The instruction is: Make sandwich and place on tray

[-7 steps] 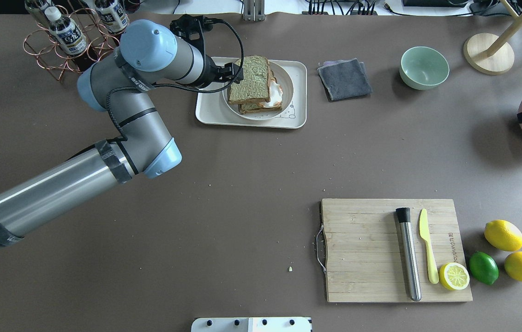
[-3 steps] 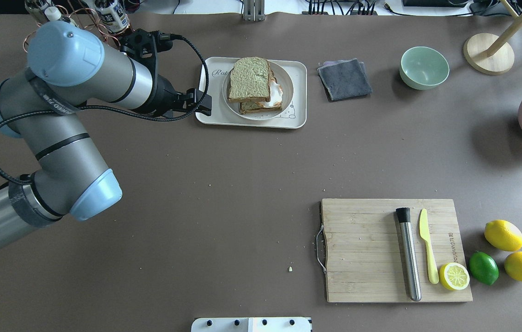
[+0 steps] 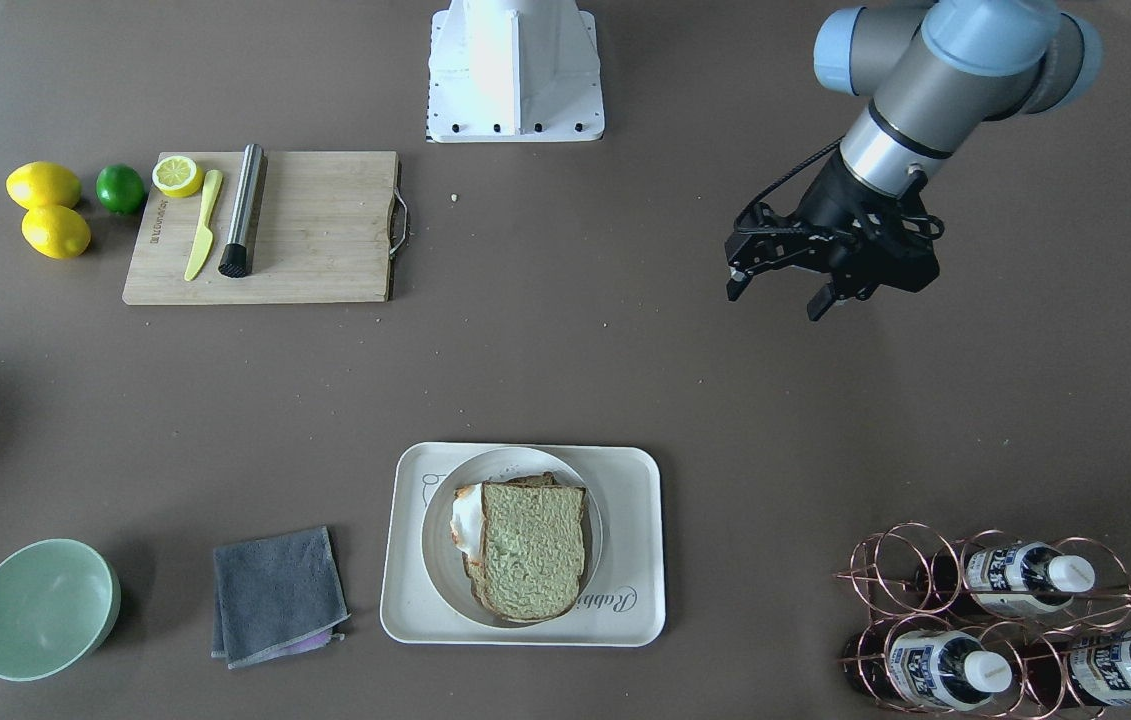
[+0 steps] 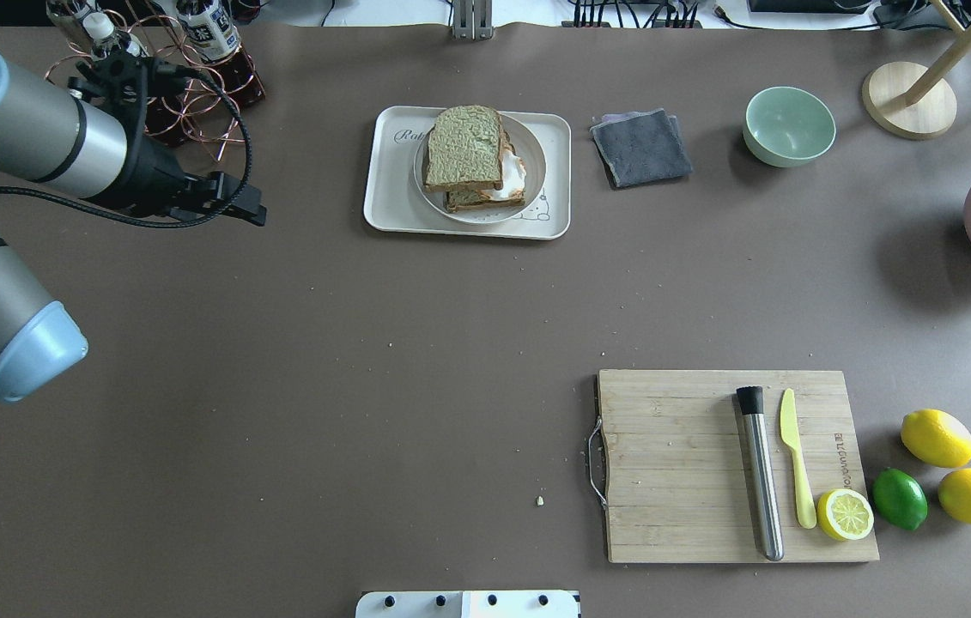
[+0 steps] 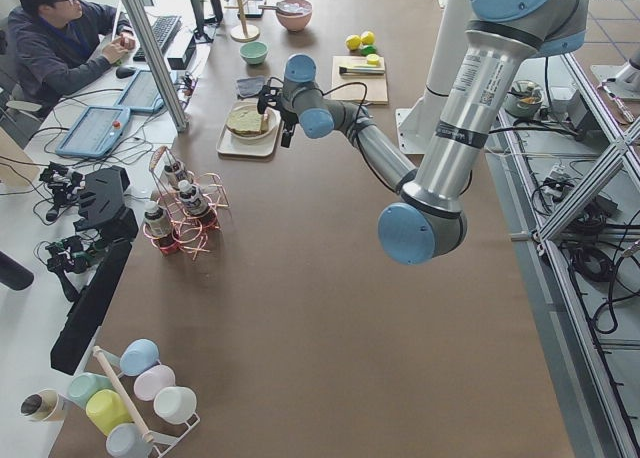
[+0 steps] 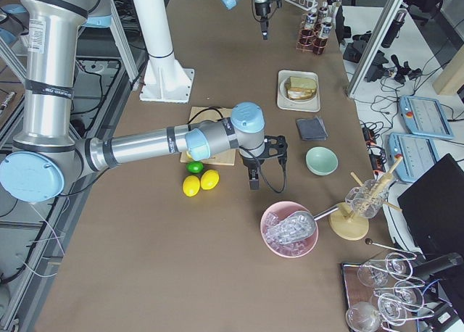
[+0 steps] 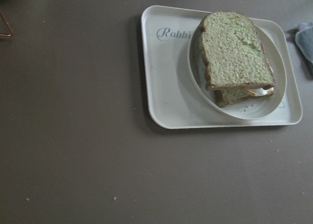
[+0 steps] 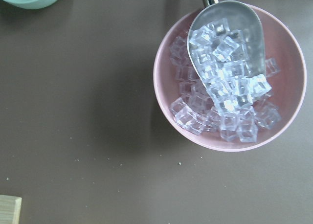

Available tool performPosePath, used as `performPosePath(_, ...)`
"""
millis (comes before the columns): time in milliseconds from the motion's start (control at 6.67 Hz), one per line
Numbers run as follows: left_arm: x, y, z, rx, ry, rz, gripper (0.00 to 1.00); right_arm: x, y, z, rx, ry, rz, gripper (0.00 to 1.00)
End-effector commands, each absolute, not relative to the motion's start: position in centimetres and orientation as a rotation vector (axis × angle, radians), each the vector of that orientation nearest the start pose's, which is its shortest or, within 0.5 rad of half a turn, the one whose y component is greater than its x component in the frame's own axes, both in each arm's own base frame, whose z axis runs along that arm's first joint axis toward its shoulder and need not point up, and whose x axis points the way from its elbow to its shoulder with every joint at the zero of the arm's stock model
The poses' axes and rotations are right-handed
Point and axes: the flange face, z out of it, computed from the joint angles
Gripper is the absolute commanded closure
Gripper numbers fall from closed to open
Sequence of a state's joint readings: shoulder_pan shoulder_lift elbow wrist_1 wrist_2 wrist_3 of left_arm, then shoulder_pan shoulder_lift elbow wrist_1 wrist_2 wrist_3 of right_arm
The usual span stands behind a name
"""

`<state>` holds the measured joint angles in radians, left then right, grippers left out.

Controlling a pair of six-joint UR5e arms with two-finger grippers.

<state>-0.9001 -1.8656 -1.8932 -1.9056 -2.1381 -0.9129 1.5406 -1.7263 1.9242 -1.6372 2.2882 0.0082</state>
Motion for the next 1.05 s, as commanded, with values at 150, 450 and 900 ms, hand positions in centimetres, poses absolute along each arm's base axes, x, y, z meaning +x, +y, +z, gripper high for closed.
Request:
performPosePath(150,14.7,-48.8,46.4,0.254,0.897,0.179,0.03,9.6,-41.3,59.5,-0.022,-0.606,-0.098,0.0)
performPosePath(450,4.0,-49.3,54.6,0.304,0.894,0.299,0.03,9.3,-41.1,62.3,-0.074,-0.627,-0.077,0.0)
performPosePath(900,-0.9,-48.3,58.3,0.287,0.863,0.217,0.02,8.5,-40.9,68.3,-0.023,-0.703,-0.088,0.0)
